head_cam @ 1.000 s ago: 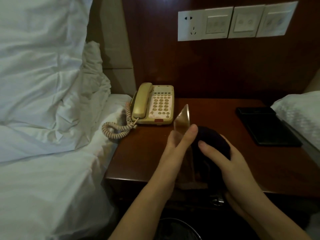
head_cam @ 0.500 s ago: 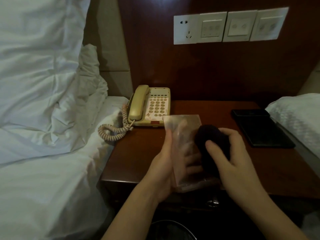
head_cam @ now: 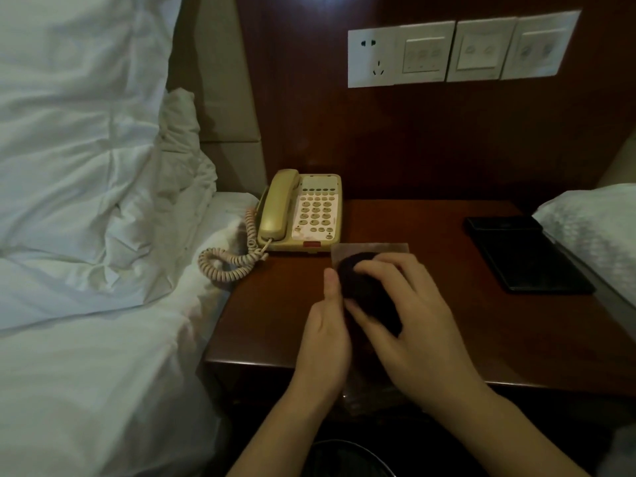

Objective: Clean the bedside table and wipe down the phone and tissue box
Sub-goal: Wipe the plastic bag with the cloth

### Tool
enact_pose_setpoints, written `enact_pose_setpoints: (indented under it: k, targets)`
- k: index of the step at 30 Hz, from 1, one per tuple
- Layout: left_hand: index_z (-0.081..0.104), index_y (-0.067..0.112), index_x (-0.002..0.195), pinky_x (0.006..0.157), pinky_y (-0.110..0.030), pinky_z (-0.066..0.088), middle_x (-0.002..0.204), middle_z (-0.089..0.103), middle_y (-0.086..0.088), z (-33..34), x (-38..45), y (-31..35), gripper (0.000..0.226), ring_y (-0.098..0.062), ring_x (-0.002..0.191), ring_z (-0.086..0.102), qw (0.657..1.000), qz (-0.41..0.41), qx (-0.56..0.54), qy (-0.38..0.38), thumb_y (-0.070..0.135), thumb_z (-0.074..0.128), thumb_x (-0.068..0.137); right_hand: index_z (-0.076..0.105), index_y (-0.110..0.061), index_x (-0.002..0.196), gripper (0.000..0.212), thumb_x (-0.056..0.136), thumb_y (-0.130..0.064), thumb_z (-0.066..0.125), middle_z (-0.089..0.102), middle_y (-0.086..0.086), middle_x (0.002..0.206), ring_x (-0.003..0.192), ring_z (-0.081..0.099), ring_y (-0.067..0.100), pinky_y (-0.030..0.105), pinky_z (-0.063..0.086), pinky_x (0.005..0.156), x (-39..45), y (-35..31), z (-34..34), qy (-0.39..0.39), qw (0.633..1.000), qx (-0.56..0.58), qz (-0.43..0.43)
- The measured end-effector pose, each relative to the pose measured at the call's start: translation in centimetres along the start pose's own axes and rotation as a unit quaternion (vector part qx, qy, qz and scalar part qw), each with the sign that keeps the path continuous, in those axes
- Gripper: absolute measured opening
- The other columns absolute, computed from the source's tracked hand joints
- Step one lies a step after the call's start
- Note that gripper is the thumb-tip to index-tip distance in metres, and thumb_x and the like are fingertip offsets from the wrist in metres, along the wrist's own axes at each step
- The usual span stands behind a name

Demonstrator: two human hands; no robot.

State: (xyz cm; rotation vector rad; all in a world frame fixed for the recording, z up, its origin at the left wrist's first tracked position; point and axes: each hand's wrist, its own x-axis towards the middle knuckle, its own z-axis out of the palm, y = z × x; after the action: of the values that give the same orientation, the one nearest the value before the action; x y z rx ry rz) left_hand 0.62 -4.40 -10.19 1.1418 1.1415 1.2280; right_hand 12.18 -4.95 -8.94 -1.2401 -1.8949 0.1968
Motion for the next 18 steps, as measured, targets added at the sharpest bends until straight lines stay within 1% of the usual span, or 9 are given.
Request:
enact_pose_setpoints:
  k: [3,5,6,8,9,11,14,16,18]
  targets:
    - [0.065,0.02,0.072,0.054,-0.004,0.044,0.056,0.068,0.017,0.0,0.1,0.4,0.055,0.006,0.058,0.065,0.999,0.054,-0.006,-0.007,0.045,0.026,0.101,0.054,-0.029,0.124,0.038,0.087,-0.035,0.059,0.046,-0.013,0.125,0.111,0.042,0.003,0.012,0.037,0.08,0.9,0.1,-0.2,0.051,0.998,-0.033,0.001]
    - [0.072,0.012,0.078,0.056,-0.01,0.049,0.062,0.073,0.001,0.1,0.2,0.3,0.061,-0.002,0.059,0.068,0.997,0.064,-0.016,-0.03,0.047,0.028,0.099,0.056,-0.028,0.124,0.038,0.087,-0.038,0.059,0.046,-0.012,0.121,0.11,0.04,0.003,0.011,0.033,0.08,1.5,0.9,-0.9,0.084,0.995,-0.038,0.039]
    - [0.076,0.014,0.083,0.057,-0.015,0.052,0.064,0.072,-0.004,0.0,0.3,0.1,0.061,-0.007,0.061,0.069,0.997,0.062,-0.017,-0.043,0.052,0.029,0.095,0.058,-0.026,0.123,0.038,0.088,-0.039,0.06,0.047,-0.013,0.119,0.11,0.041,0.005,0.011,0.032,0.081,1.8,1.4,-1.3,0.097,0.993,-0.038,0.061]
    - [0.077,0.02,0.082,0.057,-0.017,0.052,0.064,0.072,-0.001,-0.1,0.3,0.1,0.057,-0.008,0.061,0.07,0.997,0.068,-0.006,-0.045,0.051,0.03,0.092,0.059,-0.024,0.124,0.037,0.09,-0.038,0.061,0.044,-0.016,0.116,0.111,0.043,0.008,0.011,0.032,0.083,2.1,2.1,-1.7,0.104,0.99,-0.037,0.088]
    - [0.075,0.021,0.076,0.056,-0.015,0.051,0.062,0.072,0.002,0.0,0.3,0.2,0.055,-0.005,0.06,0.069,0.996,0.077,0.006,-0.048,0.048,0.031,0.093,0.058,-0.025,0.125,0.038,0.09,-0.039,0.06,0.042,-0.018,0.116,0.112,0.043,0.007,0.011,0.032,0.083,2.2,2.1,-1.7,0.095,0.991,-0.033,0.087]
    - [0.068,0.021,0.061,0.054,-0.011,0.046,0.056,0.068,0.005,0.2,0.2,0.3,0.055,0.0,0.054,0.064,0.994,0.093,0.029,-0.048,0.042,0.033,0.097,0.057,-0.027,0.127,0.038,0.092,-0.041,0.055,0.04,-0.022,0.117,0.114,0.04,0.003,0.013,0.033,0.087,2.7,1.5,-1.7,0.057,0.997,-0.024,0.046]
    - [0.064,0.018,0.051,0.05,-0.009,0.041,0.049,0.062,0.006,0.1,0.1,0.7,0.063,0.002,0.048,0.058,0.992,0.104,0.047,-0.047,0.028,0.034,0.105,0.054,-0.033,0.128,0.037,0.093,-0.044,0.052,0.043,-0.025,0.121,0.117,0.04,-0.003,0.015,0.035,0.095,3.6,0.6,-2.3,-0.026,0.999,-0.007,-0.022]
    - [0.071,0.016,0.056,0.055,-0.014,0.048,0.056,0.069,0.0,-0.5,0.3,0.3,0.063,-0.004,0.054,0.065,0.991,0.1,0.051,-0.065,0.032,0.034,0.104,0.053,-0.04,0.125,0.037,0.089,-0.045,0.057,0.051,-0.027,0.118,0.11,0.049,-0.006,0.016,0.043,0.09,4.2,1.0,-3.1,-0.068,0.997,0.021,-0.004]
    - [0.077,0.011,0.07,0.058,-0.021,0.054,0.066,0.074,-0.009,-1.0,0.2,0.4,0.061,-0.016,0.06,0.07,0.992,0.082,0.043,-0.085,0.04,0.034,0.101,0.056,-0.047,0.116,0.033,0.085,-0.045,0.066,0.06,-0.026,0.107,0.1,0.058,-0.004,0.021,0.052,0.081,4.5,2.0,-4.1,-0.093,0.992,0.067,0.045]
